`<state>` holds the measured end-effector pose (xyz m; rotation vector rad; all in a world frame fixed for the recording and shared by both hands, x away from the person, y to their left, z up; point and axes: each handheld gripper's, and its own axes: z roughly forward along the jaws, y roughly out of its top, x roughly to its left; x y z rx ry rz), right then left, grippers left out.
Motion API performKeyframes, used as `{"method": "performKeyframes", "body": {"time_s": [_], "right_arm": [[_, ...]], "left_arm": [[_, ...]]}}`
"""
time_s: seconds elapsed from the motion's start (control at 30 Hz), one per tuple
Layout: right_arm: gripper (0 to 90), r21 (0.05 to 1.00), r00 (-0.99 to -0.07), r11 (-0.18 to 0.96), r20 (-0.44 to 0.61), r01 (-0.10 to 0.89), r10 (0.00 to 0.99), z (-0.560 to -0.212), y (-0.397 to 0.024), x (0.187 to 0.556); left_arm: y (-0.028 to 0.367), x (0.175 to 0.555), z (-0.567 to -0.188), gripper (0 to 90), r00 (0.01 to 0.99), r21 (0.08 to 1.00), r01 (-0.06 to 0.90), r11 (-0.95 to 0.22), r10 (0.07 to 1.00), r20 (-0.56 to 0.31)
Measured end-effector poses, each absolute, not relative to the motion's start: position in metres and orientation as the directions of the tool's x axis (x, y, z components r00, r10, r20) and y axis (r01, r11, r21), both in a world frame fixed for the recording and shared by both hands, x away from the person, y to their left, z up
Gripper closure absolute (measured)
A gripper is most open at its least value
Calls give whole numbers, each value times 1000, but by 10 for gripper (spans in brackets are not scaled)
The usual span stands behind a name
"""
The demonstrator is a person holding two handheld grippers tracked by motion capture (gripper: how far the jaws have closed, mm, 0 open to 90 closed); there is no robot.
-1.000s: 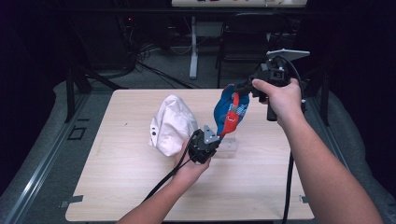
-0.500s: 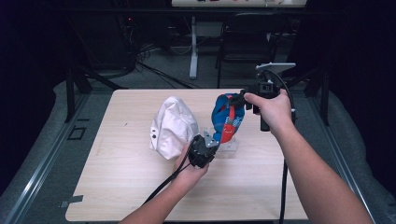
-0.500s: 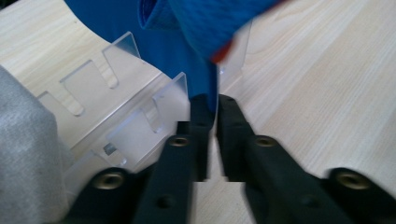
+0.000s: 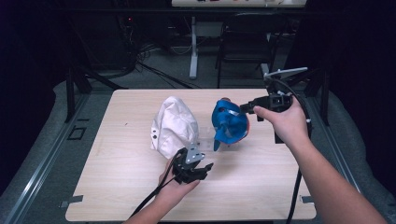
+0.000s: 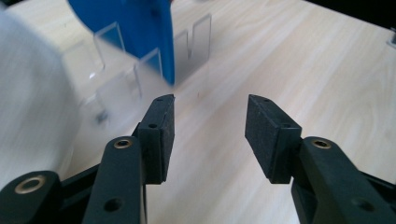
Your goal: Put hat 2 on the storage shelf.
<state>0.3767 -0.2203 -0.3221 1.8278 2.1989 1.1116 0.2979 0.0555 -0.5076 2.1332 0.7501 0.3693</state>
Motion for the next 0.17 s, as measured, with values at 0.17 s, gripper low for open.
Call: {"method": "performKeyframes", "body": {"time_s": [0.17], "right_arm": [[536, 597, -320, 83, 302, 798, 898, -339, -231, 352]], "left_arm": [[99, 293, -519, 499, 750, 772, 421, -476, 661, -1]]}}
